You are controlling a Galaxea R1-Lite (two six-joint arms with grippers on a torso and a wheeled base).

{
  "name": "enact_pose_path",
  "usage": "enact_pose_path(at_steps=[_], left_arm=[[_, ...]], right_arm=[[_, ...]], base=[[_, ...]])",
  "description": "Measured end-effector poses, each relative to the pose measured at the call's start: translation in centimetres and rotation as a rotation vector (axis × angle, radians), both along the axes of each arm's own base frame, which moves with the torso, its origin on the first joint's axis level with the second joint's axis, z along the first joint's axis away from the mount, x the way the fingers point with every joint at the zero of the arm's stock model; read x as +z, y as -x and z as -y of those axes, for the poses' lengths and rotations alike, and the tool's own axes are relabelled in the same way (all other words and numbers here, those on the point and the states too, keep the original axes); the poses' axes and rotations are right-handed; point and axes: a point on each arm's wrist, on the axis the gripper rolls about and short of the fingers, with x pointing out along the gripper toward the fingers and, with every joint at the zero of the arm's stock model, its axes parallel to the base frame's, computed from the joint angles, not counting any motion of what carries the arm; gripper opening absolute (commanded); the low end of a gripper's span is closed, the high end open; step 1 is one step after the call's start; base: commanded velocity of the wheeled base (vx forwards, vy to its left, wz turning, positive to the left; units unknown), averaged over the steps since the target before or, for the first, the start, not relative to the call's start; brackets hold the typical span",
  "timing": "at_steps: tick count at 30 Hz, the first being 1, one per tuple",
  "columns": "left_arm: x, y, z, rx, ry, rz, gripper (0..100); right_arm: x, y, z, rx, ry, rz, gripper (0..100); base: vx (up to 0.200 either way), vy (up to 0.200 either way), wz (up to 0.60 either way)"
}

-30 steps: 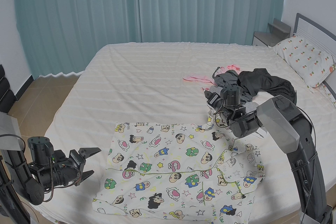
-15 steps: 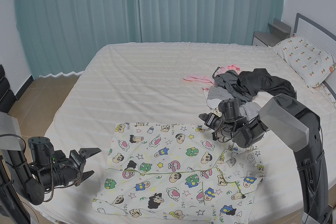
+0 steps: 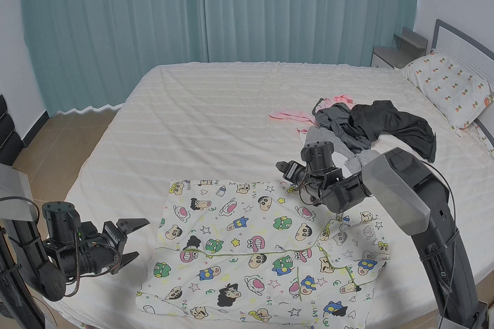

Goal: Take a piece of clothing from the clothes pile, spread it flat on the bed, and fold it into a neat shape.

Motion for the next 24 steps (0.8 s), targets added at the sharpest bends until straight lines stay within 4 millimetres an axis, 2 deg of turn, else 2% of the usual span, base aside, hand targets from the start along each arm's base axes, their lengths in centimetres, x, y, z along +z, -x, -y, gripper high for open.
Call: enact_pose_path(at_steps=[6, 12, 17, 24], left_arm=[[-0.1, 0.1, 0.0, -0.001, 0.0, -0.005, 100], [-0.1, 0.1, 0.1, -0.003, -0.001, -0.007, 100], [-0.1, 0.1, 0.1, -0.004, -0.001, -0.007, 100], [-0.1, 0.1, 0.1, -0.006, -0.001, -0.007, 100]], right_arm=[[1.1, -2.1, -0.7, -0.085, -0.027, 0.15, 100], [1.7, -3.0, 0.2, -0.131, -0.037, 0.209, 100], [1.3, -2.0, 1.0, -0.122, -0.005, 0.153, 100], [0.8, 1.3, 4.1, -0.061, 0.077, 0.017, 100]], base=[[0.0, 0.0, 0.0], [0.0, 0.0, 0.0], [0.0, 0.0, 0.0], [0.0, 0.0, 0.0]])
